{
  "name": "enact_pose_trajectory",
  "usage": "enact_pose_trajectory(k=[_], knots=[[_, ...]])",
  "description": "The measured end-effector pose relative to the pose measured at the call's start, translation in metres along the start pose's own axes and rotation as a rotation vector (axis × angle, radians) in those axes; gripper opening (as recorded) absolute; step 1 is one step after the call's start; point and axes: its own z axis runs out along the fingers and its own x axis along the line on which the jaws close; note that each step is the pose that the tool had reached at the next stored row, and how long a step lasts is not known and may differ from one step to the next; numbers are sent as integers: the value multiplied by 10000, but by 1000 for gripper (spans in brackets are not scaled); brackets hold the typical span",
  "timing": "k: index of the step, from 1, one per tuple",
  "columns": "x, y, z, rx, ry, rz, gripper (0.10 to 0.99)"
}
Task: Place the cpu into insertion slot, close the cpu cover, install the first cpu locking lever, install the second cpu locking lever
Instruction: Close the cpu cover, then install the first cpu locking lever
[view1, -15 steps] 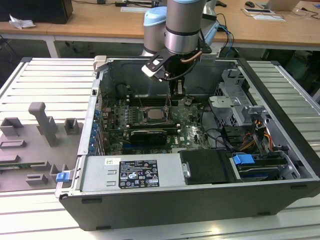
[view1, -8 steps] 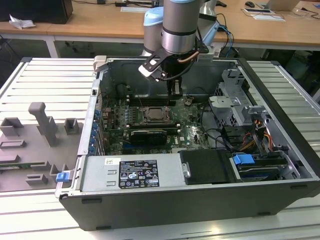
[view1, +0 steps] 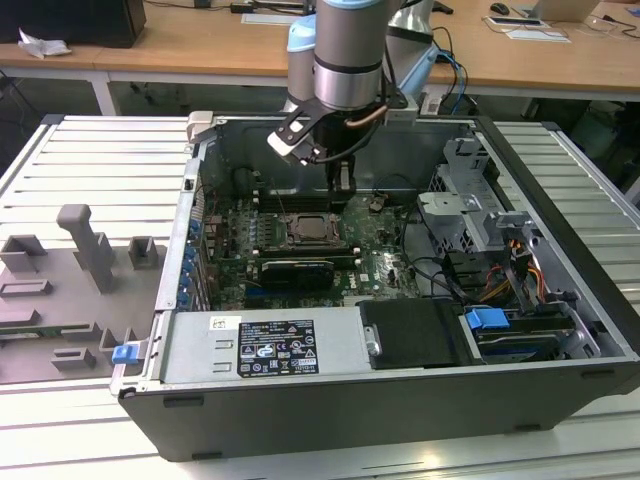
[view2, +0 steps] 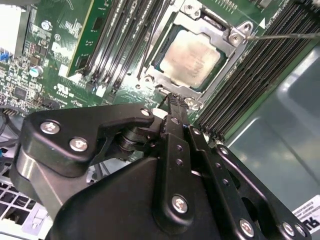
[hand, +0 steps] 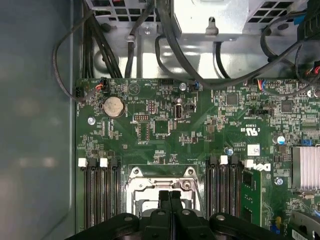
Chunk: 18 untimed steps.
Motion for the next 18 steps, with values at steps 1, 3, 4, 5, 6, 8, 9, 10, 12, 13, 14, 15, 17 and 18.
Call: enact_pose_trajectory(k=[1, 3, 4, 5, 6, 8, 9, 10, 12, 13, 14, 15, 17, 18], knots=[[0, -29, 1, -1, 2, 0, 106], [0, -78, 3, -2, 15, 0, 106], [-1, -96, 3, -2, 18, -1, 106], [-1, -109, 3, -1, 17, 0, 106], [-1, -121, 4, -2, 17, 0, 106], [-2, -162, 7, -1, 16, -1, 106], [-2, -172, 8, -1, 16, -1, 106], [-2, -187, 10, -1, 17, -1, 106], [-2, -213, 17, -1, 17, 0, 106], [-2, -224, 18, -1, 17, 0, 106], [-2, -239, 19, -1, 16, 1, 106], [-3, -252, 17, 0, 16, -1, 106], [-3, -252, -4, -1, 16, -1, 106], [-3, -250, -48, -1, 16, 0, 106]])
